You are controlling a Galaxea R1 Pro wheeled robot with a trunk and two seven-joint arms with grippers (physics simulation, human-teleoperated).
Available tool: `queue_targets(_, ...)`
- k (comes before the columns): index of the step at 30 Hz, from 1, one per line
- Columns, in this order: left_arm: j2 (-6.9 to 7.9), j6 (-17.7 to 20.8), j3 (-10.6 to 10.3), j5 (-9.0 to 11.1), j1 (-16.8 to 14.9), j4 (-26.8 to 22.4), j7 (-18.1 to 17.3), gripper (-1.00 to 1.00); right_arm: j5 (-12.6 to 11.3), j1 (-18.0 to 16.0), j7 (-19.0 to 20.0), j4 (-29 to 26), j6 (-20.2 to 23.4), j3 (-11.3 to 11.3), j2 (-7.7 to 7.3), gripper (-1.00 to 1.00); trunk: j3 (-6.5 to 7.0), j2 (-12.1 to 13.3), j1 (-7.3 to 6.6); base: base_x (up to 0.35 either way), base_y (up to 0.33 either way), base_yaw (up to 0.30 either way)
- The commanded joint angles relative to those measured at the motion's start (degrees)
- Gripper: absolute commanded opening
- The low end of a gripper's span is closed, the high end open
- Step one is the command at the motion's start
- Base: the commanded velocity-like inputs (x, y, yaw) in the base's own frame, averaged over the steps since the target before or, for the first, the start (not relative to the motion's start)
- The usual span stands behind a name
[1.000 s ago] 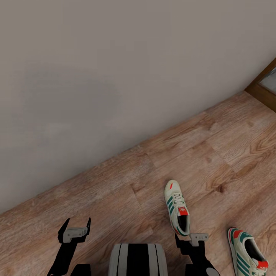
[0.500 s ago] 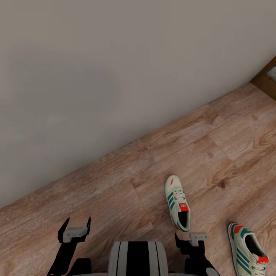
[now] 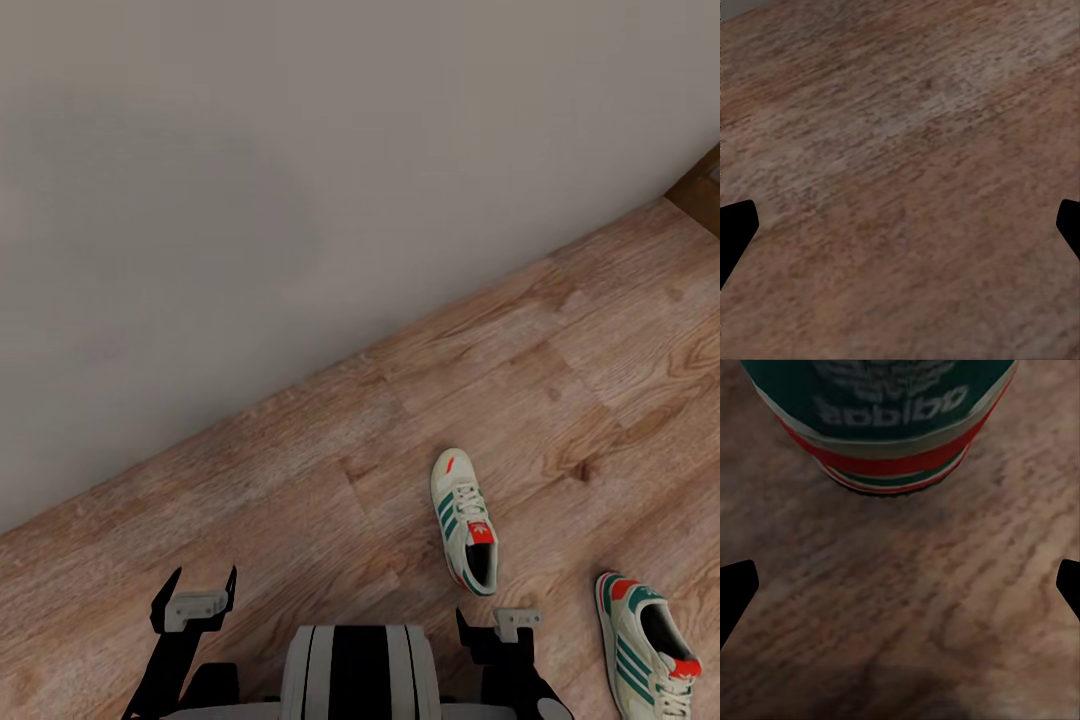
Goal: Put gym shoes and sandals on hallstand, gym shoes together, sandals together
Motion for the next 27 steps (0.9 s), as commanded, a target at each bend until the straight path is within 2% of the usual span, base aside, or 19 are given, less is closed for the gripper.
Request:
queue_targets(1, 0.01, -0.17, 0.05, -0.12, -0.02, 0.02, -0.01, 1.0, 0.01, -0.01, 0.08, 0.04, -0.18, -0.05, 0.0, 1.0, -0.04, -0.01, -0.01, 0.0, 0.0, 0.0)
queue_targets(11, -0.02, -0.17, 0.08, -0.12, -0.02, 0.01, 0.02, 1.0, 0.01, -0.01, 0.09, 0.0, -0.19, -0.05, -0.02, 1.0, -0.1, -0.01, -0.01, 0.102, 0.0, 0.0)
queue_targets(27, -0.01, -0.17, 0.07, -0.12, -0.02, 0.01, 0.02, 1.0, -0.01, -0.01, 0.09, -1.4, -0.19, -0.05, 0.02, 1.0, -0.1, -0.01, -0.01, 0.01, 0.0, 0.0)
